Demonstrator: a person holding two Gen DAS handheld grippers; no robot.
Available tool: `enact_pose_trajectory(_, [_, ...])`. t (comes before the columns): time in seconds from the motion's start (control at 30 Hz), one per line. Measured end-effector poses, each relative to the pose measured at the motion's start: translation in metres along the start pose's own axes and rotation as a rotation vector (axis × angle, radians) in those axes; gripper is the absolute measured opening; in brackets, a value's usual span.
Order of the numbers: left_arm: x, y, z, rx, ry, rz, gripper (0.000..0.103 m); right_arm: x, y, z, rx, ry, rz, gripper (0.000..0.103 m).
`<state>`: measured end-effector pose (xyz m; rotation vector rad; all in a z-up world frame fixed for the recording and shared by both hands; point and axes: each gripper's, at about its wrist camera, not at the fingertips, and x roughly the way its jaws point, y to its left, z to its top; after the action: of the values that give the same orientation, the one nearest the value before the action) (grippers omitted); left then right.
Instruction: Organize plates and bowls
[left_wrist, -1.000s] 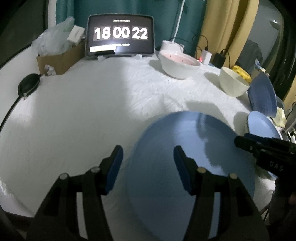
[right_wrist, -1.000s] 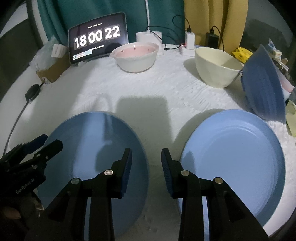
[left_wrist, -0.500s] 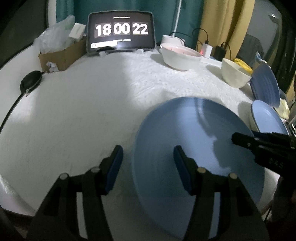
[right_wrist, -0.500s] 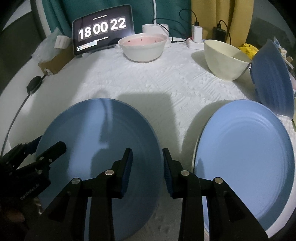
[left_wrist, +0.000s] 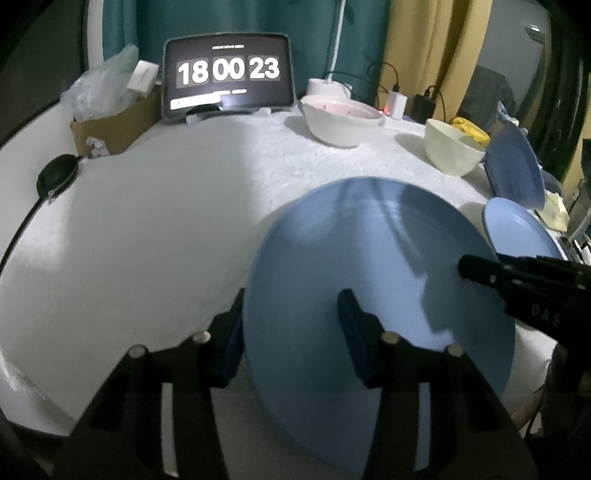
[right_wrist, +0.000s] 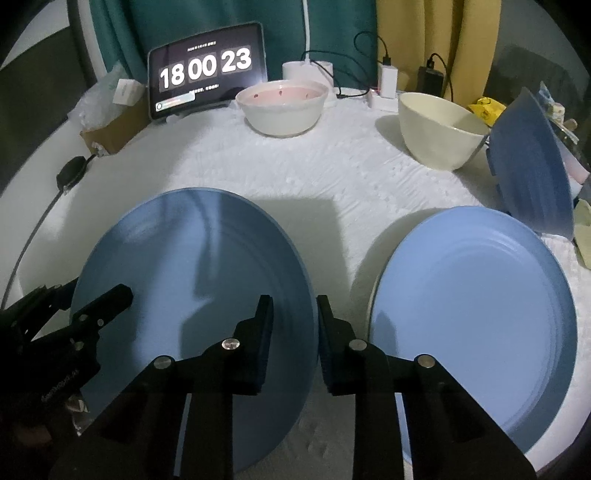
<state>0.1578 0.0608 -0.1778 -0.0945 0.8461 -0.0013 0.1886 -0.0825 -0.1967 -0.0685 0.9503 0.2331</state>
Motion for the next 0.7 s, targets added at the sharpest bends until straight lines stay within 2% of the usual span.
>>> enact_pose_trajectory(0.7, [-0.031,-0.054,0.018,0.087,-0.055,-0.031,0.049,-0.048,-0.045,0.0,0.085,-0.103,-0.002,0.025])
